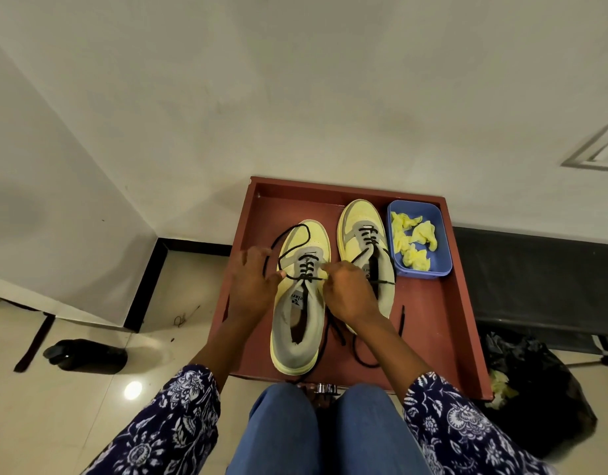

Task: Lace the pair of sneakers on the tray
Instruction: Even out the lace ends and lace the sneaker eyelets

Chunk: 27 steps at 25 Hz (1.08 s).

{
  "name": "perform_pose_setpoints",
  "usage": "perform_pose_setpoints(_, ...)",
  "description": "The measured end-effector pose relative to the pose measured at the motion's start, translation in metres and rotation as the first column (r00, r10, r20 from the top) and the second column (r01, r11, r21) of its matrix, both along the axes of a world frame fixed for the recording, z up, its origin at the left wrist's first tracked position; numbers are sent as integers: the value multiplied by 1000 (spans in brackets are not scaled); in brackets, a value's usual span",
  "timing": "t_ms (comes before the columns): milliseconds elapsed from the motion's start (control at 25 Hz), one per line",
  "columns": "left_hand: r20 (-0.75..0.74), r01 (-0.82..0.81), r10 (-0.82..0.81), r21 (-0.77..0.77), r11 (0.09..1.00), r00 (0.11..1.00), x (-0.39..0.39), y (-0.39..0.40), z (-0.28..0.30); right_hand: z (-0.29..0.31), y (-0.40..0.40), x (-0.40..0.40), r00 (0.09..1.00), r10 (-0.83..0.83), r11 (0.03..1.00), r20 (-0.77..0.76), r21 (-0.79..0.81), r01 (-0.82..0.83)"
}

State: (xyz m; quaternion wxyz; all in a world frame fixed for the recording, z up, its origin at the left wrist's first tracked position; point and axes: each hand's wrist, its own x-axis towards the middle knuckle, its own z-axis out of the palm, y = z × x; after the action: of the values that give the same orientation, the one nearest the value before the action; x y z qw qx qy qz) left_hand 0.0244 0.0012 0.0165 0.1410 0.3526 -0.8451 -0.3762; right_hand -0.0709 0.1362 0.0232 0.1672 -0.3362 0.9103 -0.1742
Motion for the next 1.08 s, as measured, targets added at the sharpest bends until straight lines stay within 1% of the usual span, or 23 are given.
perform_pose_setpoints(80, 97, 226, -213, -142, 964, 972, -4, -1, 0, -1, -5, 5, 999, 44, 998, 32, -40, -43)
perform_pose_setpoints(120, 171, 321, -293, -165, 933, 941, -6, -2, -1, -2, -7, 7, 998, 46, 998, 30, -32, -45)
perform_pose_setpoints(160, 211, 383, -347, -166, 909, 914, -8, -2, -2, -2, -8, 8, 999, 39, 999, 21, -24, -38)
perform_pose_setpoints(240, 207, 440, -409, -135, 888, 889, -10, -6, -4, 0, -9, 9, 1000, 13, 1000, -5, -17, -14)
perform_pose_setpoints(360, 224, 508, -470, -159, 847, 854, -13, -9, -3, 6, -11, 9, 998, 18, 1000, -58, 17, -17)
perform_pose_setpoints(480, 287, 529, -470, -182, 829, 835, -16, -10, -3, 10, -11, 9, 992, 46, 996, -117, 85, -36)
perform_pose_setpoints(600, 307, 525, -458, -193, 829, 834, -17, -8, -2, 12, -10, 10, 990, 57, 991, -132, 124, -40)
perform_pose_setpoints(880, 309, 496, -426, -196, 846, 850, -18, -6, 0, 11, -12, 14, 991, 13, 992, -132, 127, 4)
perform_pose_setpoints(1080, 296, 479, -419, -169, 861, 858, -15, -6, -3, 11, -12, 17, 989, -15, 993, -149, 109, 32)
